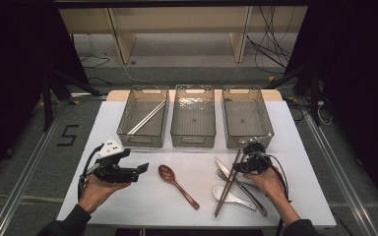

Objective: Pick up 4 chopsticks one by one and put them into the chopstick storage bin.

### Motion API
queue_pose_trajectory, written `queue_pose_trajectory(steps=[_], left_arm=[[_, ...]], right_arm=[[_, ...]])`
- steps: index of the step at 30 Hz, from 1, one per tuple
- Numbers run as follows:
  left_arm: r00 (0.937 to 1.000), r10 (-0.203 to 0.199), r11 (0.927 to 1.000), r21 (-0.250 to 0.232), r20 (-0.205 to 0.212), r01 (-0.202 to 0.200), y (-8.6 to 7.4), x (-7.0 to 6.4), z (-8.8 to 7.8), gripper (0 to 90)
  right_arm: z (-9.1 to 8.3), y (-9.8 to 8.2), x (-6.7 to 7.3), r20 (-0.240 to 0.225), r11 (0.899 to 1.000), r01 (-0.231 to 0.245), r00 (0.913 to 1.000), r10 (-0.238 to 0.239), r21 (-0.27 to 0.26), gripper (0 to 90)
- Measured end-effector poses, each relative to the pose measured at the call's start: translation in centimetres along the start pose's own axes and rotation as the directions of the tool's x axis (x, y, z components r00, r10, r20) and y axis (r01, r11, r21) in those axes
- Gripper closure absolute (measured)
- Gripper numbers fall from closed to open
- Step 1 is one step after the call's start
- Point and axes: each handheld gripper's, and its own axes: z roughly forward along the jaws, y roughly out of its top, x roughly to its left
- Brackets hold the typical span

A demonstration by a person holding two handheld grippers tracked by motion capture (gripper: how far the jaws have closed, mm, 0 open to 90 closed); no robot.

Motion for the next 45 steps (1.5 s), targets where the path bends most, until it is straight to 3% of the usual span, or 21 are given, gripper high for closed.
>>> queue_pose_trajectory(steps=[15,27,45], left_arm=[[0.9999,0.013,0.9999,0.01,-0.002,-0.013,-0.11,-0.1,0.22,16.1],[0.9999,0.01,0.9999,0.012,-0.005,-0.009,-0.16,-0.1,0.27,16.2],[0.9997,0.024,0.9995,0.019,-0.002,-0.024,-0.23,-0.07,0.34,16.3]], right_arm=[[0.37,-0.1,0.21,-0.013,0.999,0.011,0.9999,-0.01,0.039,42.7],[0.44,-0.26,0.05,-0.036,0.998,-0.006,0.9993,0.008,0.068,46.7],[0.37,-0.36,0.27,-0.035,0.996,-0.014,0.9993,0.017,0.084,43.8]])
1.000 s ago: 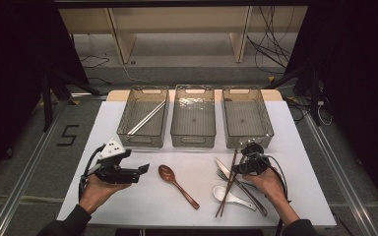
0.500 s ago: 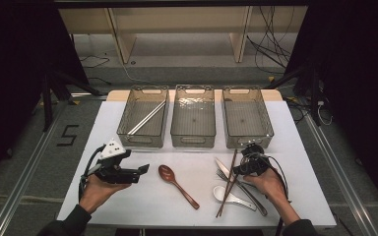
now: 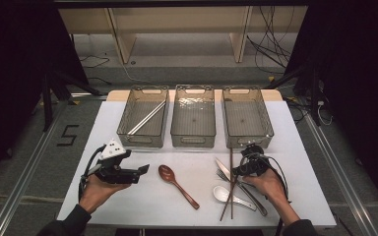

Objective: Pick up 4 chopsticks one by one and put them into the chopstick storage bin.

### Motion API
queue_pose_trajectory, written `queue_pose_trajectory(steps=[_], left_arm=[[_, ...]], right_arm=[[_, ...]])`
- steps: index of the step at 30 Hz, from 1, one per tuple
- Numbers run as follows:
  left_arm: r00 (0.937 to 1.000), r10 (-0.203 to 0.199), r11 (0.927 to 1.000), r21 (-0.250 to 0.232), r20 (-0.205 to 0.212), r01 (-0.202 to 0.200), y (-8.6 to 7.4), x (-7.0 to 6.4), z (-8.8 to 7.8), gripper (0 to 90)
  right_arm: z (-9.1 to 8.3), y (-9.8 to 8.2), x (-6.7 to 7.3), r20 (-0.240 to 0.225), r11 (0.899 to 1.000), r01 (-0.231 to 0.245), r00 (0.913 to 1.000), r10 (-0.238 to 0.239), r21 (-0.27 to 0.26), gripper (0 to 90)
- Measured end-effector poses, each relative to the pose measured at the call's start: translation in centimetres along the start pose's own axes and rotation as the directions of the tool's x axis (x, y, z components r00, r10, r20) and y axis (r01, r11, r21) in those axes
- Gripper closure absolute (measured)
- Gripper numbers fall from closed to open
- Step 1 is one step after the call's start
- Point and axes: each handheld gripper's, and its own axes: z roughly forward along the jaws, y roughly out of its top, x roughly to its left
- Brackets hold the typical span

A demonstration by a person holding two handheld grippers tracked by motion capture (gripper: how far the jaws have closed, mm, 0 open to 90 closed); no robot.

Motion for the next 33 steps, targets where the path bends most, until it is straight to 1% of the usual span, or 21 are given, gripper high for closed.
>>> queue_pose_trajectory(steps=[5,8,11,15,24,31,33], left_arm=[[1.0,0.003,1.0,0.001,0.001,-0.003,0.0,-0.04,0.04,16.3],[1.0,0.004,1.0,0.0,-0.001,-0.004,0.0,-0.05,0.1,16.3],[1.0,0.009,0.9999,0.006,0.0,-0.009,0.01,-0.05,0.13,16.3],[1.0,0.008,0.9999,0.009,0.001,-0.008,0.02,-0.1,0.22,16.3],[1.0,0.009,0.9999,0.012,0.003,-0.009,-0.01,-0.09,0.29,16.3],[1.0,0.008,0.9998,0.016,0.004,-0.008,-0.04,-0.05,0.3,16.3],[0.9999,0.009,0.9998,0.017,0.004,-0.009,-0.04,-0.05,0.32,16.3]], right_arm=[[0.02,-0.02,0.15,0.018,1.0,0.02,0.9996,-0.02,0.001,46.8],[-0.01,-0.02,0.13,0.018,1.0,0.021,0.9996,-0.022,0.001,48.8],[0.01,-0.02,0.19,0.023,0.999,0.035,0.9991,-0.035,0.001,50.9],[0.03,0.01,0.23,0.023,0.999,0.039,0.999,-0.039,-0.002,53.1],[0.05,0.05,0.33,0.03,0.999,0.043,0.9986,-0.043,-0.009,62.8],[0.05,0.13,0.36,0.02,0.999,0.036,0.9992,-0.036,-0.011,68.1],[0.09,0.15,0.43,0.012,0.999,0.046,0.9989,-0.046,-0.013,69.8]])
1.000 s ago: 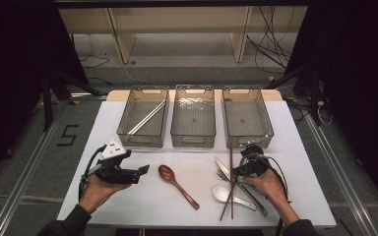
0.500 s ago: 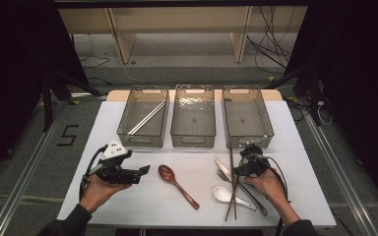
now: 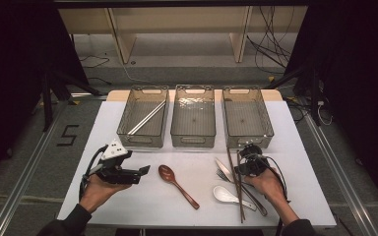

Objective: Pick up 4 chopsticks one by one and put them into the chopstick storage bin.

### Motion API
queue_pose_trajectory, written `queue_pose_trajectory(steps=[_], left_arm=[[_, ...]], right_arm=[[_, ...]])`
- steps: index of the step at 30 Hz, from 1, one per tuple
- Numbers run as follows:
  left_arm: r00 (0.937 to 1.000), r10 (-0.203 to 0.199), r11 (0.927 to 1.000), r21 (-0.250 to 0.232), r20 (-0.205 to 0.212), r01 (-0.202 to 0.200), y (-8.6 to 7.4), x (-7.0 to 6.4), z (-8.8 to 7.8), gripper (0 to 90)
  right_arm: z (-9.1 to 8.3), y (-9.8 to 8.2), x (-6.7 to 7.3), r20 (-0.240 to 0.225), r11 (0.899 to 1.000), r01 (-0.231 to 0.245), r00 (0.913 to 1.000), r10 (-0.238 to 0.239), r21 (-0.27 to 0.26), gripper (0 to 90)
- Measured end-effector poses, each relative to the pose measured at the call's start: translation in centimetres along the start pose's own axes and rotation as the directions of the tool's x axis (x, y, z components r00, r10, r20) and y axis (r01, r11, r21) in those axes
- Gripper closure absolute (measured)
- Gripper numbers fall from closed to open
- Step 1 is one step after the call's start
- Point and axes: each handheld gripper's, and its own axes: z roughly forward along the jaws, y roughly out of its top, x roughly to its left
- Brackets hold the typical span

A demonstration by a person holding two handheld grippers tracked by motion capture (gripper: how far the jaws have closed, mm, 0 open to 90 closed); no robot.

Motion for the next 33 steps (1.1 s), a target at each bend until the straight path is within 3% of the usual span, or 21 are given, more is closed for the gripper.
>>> queue_pose_trajectory(steps=[14,22,29,33], left_arm=[[1.0,-0.001,1.0,0.006,0.003,0.001,0.0,0.1,0.0,16.3],[1.0,-0.003,1.0,0.004,0.001,0.003,0.0,0.1,0.0,16.3],[1.0,-0.005,1.0,0.002,0.002,0.005,0.0,0.2,0.0,16.3],[0.9999,-0.01,0.9999,0.001,0.003,0.01,0.0,0.2,0.0,16.3]], right_arm=[[0.0,0.0,0.0,-0.013,1.0,-0.014,0.9998,0.014,0.011,83.4],[-0.1,0.0,0.1,-0.009,1.0,-0.001,1.0,0.001,0.004,84.7],[-1.2,0.2,-0.2,-0.019,0.999,0.004,0.9998,-0.005,-0.039,85.0],[-2.5,0.5,-0.5,-0.034,0.996,-0.004,0.9994,0.0,-0.094,85.0]])
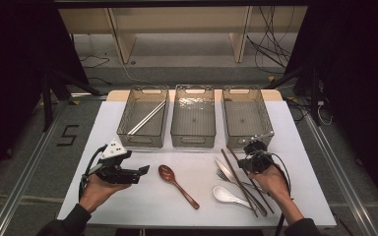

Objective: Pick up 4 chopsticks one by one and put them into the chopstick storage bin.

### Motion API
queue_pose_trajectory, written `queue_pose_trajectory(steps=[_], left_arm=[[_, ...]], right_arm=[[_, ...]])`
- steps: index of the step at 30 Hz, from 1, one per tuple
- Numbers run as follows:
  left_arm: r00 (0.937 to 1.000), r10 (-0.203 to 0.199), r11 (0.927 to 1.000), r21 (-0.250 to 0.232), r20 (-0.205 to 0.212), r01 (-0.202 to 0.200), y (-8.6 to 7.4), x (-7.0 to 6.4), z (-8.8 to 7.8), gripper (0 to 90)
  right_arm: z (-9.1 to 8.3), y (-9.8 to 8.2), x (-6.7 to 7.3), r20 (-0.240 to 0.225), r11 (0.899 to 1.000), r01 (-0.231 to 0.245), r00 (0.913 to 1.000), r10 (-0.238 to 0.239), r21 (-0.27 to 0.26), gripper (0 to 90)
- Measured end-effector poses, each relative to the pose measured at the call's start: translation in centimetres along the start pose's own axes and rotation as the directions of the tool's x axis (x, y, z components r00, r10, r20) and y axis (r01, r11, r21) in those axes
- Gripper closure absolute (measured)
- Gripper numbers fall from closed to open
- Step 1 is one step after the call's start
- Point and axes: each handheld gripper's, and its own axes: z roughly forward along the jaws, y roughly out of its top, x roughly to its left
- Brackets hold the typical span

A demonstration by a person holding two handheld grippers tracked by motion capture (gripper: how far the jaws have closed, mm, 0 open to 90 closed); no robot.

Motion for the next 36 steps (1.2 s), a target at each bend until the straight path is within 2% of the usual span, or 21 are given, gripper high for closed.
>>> queue_pose_trajectory(steps=[6,10,13,16,21,25,27,30,32,33,36], left_arm=[[0.9994,-0.024,0.9997,-0.005,0.026,0.024,0.2,-0.3,0.0,16.3],[0.9963,-0.054,0.9983,-0.017,0.066,0.056,0.5,-0.8,0.2,16.3],[0.9947,-0.05,0.9985,-0.016,0.09,0.052,0.8,-1.4,0.5,16.2],[0.9909,-0.062,0.9978,-0.017,0.119,0.065,1.2,-1.9,0.7,16.3],[0.9795,-0.108,0.993,-0.029,0.17,0.115,1.7,-2.5,1.3,16.3],[0.9725,-0.122,0.9911,-0.03,0.198,0.13,2.2,-3.2,1.9,16.3],[0.9704,-0.118,0.9917,-0.026,0.211,0.126,2.5,-3.7,2.4,16.3],[0.9634,-0.121,0.9918,-0.01,0.239,0.127,2.9,-4.8,3.2,16.3],[0.9637,-0.103,0.9943,-0.003,0.246,0.107,3.1,-5.5,3.6,16.3],[0.962,-0.103,0.9944,0.002,0.253,0.105,3.2,-5.9,3.8,16.3],[0.9521,-0.118,0.9928,0.012,0.282,0.119,3.5,-6.7,4.5,16.3]], right_arm=[[-2.2,0.8,0.7,-0.039,0.995,0.012,0.9991,-0.016,-0.101,85.0],[-2.8,1.4,1.9,-0.06,0.99,0.038,0.9971,-0.046,-0.137,85.0],[-2.9,1.8,2.7,-0.076,0.986,0.053,0.995,-0.065,-0.156,85.0],[-3.0,2.1,3.4,-0.088,0.982,0.063,0.993,-0.079,-0.175,84.9],[-3.1,2.7,4.3,-0.103,0.976,0.071,0.9903,-0.094,-0.206,84.9],[-3.0,3.2,5.2,-0.116,0.971,0.078,0.9875,-0.107,-0.226,84.9],[-3.0,3.4,5.6,-0.12,0.968,0.081,0.9864,-0.112,-0.239,84.9],[-3.1,3.8,6.3,-0.125,0.963,0.084,0.985,-0.119,-0.255,84.9],[-3.1,4.0,6.7,-0.128,0.96,0.088,0.9837,-0.126,-0.264,84.9],[-3.1,4.1,6.9,-0.131,0.96,0.087,0.9833,-0.126,-0.267,84.9],[-3.0,4.2,7.4,-0.138,0.957,0.087,0.982,-0.129,-0.277,84.9]])
